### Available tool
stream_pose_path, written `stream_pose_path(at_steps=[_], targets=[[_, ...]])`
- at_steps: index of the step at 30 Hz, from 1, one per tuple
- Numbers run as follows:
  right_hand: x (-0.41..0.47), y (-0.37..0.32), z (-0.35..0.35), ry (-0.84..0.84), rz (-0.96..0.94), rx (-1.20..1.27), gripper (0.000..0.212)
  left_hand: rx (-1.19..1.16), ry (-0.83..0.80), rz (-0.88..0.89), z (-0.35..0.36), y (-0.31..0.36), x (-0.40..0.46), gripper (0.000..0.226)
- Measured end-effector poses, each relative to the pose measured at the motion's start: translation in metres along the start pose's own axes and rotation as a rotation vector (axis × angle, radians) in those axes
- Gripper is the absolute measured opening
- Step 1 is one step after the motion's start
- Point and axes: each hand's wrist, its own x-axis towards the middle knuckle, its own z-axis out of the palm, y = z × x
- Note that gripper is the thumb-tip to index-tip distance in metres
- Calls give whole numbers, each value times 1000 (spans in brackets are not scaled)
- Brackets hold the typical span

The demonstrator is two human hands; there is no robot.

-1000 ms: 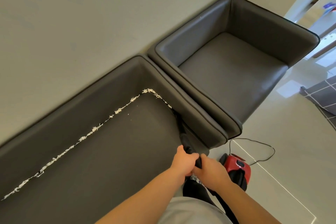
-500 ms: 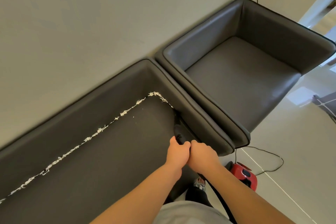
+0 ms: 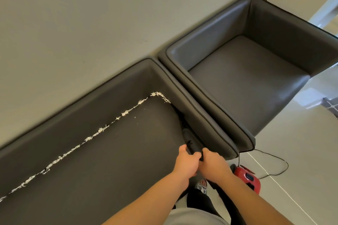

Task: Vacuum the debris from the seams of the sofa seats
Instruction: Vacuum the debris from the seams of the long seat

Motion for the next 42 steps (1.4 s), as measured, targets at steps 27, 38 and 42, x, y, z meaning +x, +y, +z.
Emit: stream_pose_path(at_steps=[27,38,42], targets=[[68,-61,-43,44,13,301,24,-26,183,156,-20,82,41,12],[36,-9,-7,-34,-23,-35,30,117,14,-38,-12,38,41,59],[35,-47,-37,21,-135,-81,23,-90,146,80,-20,42,36,53]])
